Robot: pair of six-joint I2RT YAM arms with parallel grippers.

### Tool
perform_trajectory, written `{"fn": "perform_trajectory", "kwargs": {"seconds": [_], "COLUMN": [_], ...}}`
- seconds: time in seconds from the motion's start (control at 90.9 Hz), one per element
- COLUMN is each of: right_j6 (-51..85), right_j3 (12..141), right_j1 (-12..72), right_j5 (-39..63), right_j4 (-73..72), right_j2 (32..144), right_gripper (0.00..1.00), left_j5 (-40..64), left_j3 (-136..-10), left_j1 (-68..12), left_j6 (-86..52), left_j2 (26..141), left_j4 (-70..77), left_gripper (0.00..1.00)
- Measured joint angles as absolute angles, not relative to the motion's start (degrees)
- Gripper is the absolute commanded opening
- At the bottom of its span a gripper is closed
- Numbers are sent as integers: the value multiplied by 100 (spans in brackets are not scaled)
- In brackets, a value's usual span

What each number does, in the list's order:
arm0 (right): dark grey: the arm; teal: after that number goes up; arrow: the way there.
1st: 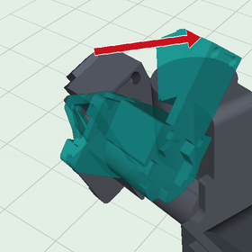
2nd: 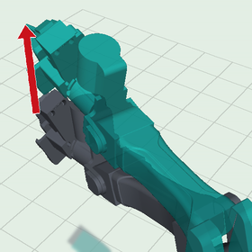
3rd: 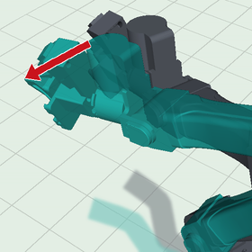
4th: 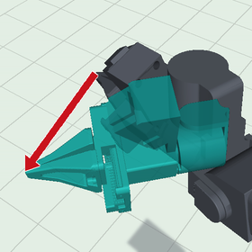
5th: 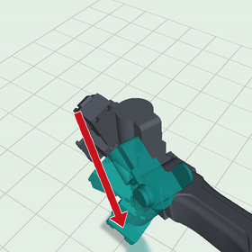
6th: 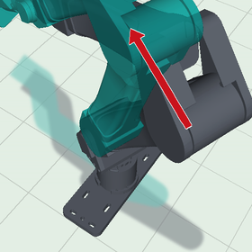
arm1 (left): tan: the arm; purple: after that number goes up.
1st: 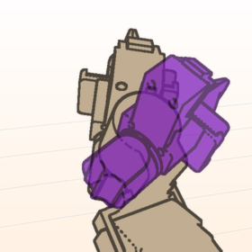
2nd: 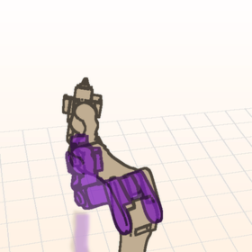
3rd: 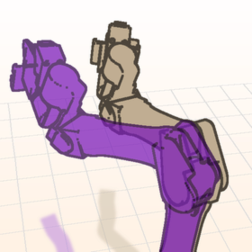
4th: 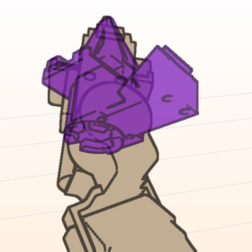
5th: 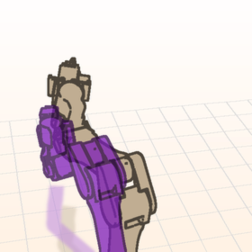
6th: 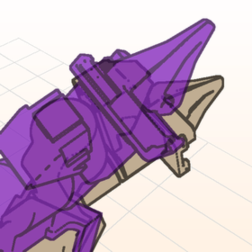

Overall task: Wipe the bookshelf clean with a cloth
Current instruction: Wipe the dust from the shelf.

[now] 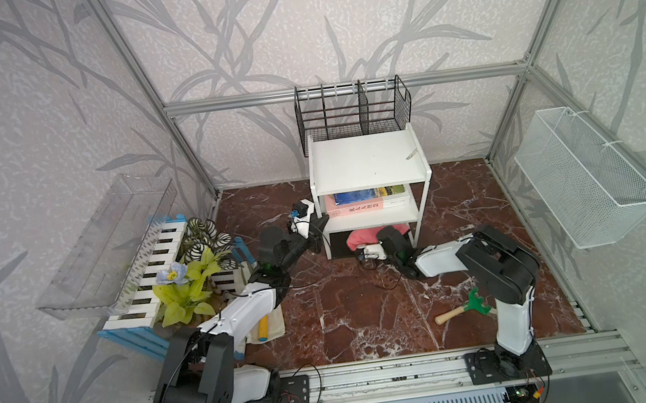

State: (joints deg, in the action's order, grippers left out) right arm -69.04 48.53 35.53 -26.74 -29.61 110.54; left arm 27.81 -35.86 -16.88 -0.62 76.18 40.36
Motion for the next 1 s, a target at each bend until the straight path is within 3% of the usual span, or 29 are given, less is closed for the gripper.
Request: {"fn": "perform_trajectory", "kwargs": {"seconds": [0.11, 0.396, 0.594, 0.781, 1.001], "right_j6": [-7148, -7546, -7931, -7994, -7441], "right_j3": [4770, 6746, 5916, 5009, 5406], "right_j1": [3409, 4611, 4187, 3450, 4515], "right_j5": [-2875, -2825, -2906, -3135, -2504], "right_j4": [-3221, -3026, -4372, -4447, -3347], "right_j2": [11076, 12420, 12455, 11848, 11522], "right_gripper": [0, 0, 0, 0, 0], "left_j5": [2777, 2775, 2709, 2665, 2547], "left_j3": [-3642, -3660, -3704, -3704, -3704], "left_j1": [-1730, -1695, -1747, -1747, -1772], "left_j6": [-84, -38, -60, -78, -119], "left_j2": [7699, 7732, 7743, 7743, 7725], "left_j4": [4077, 4010, 3951, 3938, 3913], "left_gripper": [0, 0, 0, 0, 0]}}
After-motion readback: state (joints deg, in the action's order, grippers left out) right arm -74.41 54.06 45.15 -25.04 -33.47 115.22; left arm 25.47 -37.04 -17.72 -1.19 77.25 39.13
